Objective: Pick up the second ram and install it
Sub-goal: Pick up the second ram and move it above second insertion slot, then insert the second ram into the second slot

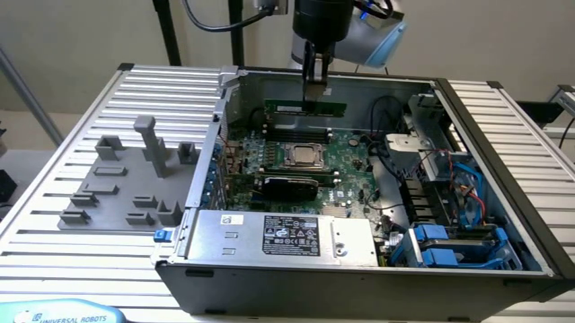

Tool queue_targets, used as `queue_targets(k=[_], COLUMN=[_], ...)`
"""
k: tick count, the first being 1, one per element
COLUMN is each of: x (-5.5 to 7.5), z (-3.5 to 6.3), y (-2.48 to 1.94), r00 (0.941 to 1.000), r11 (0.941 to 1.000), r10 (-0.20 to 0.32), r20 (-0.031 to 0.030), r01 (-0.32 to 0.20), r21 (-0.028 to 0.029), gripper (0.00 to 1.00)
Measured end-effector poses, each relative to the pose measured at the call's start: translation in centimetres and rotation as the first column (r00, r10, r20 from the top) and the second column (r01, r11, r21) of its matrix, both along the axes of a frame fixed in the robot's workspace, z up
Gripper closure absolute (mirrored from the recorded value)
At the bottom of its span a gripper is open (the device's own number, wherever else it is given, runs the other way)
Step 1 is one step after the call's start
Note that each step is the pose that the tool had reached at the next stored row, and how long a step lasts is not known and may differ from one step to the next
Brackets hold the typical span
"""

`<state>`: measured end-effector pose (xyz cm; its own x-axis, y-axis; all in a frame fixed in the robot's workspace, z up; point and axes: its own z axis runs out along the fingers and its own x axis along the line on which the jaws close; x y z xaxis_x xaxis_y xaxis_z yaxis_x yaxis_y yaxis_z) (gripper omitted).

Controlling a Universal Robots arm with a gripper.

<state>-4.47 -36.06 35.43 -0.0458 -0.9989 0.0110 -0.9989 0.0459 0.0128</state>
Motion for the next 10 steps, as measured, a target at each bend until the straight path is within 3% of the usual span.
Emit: queue_targets(k=[5, 10], x=[0.07, 0.08], z=[-0.60, -0.61], y=[0.00, 0.00], r00=[0.9994, 0.9993], r11=[0.9992, 0.9992], r10=[-0.036, -0.036], r20=[-0.0001, -0.0001], r01=[0.036, 0.036], r21=[0.0152, 0.0154], gripper=[0.86, 0.86])
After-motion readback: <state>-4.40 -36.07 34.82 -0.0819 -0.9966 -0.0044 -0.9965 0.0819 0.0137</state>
